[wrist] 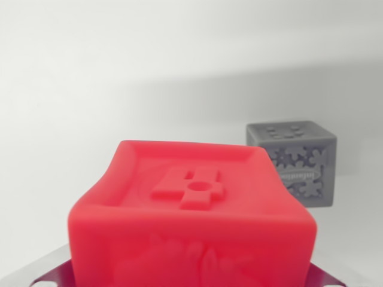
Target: Destack cube
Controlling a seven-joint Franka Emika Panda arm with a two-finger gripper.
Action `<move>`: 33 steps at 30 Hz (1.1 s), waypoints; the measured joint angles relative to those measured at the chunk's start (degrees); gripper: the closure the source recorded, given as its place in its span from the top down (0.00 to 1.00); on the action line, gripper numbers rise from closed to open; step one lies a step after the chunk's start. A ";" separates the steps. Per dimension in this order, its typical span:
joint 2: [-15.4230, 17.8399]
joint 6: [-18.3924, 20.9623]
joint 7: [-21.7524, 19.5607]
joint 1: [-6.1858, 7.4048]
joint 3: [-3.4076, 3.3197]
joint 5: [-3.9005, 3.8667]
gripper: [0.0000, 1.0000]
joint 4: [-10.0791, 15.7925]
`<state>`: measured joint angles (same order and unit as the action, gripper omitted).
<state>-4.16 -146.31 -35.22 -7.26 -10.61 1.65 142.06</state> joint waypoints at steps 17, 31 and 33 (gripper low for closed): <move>-0.84 0.28 -5.73 2.44 1.32 0.00 0.00 -1.18; -1.84 0.64 -10.52 4.57 2.32 0.00 0.00 -2.56; -1.95 0.71 -11.04 4.82 2.44 0.00 0.00 -2.72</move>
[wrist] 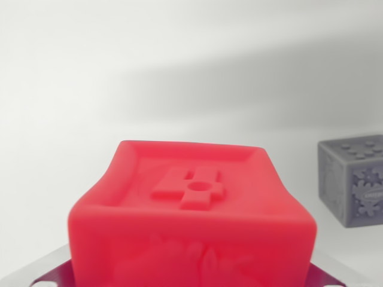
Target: Destack cube
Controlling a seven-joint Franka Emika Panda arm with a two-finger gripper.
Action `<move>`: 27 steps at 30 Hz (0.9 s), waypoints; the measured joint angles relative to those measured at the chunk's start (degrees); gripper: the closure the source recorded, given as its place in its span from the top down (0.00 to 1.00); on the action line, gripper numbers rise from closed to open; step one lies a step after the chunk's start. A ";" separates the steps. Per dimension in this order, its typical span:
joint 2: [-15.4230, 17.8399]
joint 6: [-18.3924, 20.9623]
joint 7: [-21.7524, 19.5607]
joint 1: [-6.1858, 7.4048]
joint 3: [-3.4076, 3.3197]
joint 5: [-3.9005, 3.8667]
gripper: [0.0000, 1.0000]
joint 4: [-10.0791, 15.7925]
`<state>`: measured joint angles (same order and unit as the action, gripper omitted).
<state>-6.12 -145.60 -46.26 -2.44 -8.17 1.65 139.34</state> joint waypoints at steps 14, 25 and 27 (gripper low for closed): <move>-1.25 0.50 -4.81 2.09 1.01 0.00 0.00 -1.71; -2.27 0.97 -8.40 3.70 1.65 0.00 0.00 -3.21; -2.54 1.06 -9.14 4.06 1.77 0.00 0.00 -3.56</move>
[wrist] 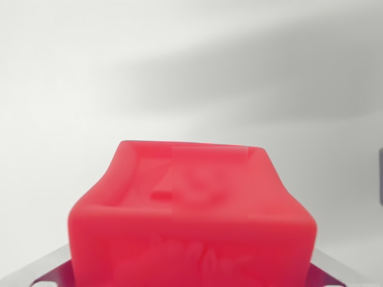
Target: Destack cube
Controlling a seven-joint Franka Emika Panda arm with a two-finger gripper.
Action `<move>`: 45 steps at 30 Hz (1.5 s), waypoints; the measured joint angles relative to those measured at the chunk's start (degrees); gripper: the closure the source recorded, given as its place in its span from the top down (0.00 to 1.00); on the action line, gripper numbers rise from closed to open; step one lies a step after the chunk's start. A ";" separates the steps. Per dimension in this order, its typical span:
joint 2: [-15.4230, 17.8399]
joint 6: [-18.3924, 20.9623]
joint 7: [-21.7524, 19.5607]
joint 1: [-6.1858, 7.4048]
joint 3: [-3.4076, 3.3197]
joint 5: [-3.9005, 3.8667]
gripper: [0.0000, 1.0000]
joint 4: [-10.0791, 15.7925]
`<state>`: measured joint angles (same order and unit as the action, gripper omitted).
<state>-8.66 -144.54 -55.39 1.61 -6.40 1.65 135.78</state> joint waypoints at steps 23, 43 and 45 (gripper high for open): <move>-2.50 1.17 -7.25 3.40 1.07 0.00 0.00 -3.77; -5.10 2.46 -13.26 6.16 1.92 0.00 0.00 -7.57; -5.35 2.64 -13.95 6.47 1.99 0.00 0.00 -8.03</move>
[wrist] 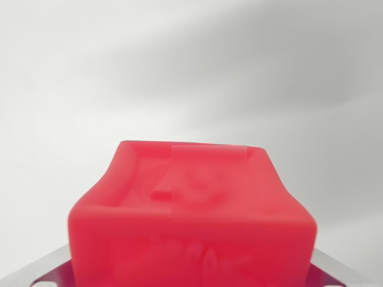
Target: Destack cube
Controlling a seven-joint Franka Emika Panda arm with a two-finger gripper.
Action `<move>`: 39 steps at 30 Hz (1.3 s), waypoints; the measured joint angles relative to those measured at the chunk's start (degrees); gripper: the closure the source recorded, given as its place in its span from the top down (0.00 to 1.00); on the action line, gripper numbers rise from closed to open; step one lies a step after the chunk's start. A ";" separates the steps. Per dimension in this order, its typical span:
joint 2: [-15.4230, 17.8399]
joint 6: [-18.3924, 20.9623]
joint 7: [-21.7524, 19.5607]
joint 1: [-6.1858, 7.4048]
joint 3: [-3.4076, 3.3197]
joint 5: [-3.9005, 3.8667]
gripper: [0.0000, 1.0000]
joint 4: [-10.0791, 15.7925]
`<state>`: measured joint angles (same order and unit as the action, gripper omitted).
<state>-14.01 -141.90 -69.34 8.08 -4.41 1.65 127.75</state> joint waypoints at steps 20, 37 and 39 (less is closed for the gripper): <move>-2.90 1.48 -5.67 2.74 0.51 0.00 0.00 -4.38; -5.69 2.99 -10.46 5.01 0.94 0.01 0.00 -8.72; -6.02 3.22 -11.05 5.30 0.97 0.01 0.00 -9.28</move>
<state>-20.03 -138.67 -80.39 13.38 -3.44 1.66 118.46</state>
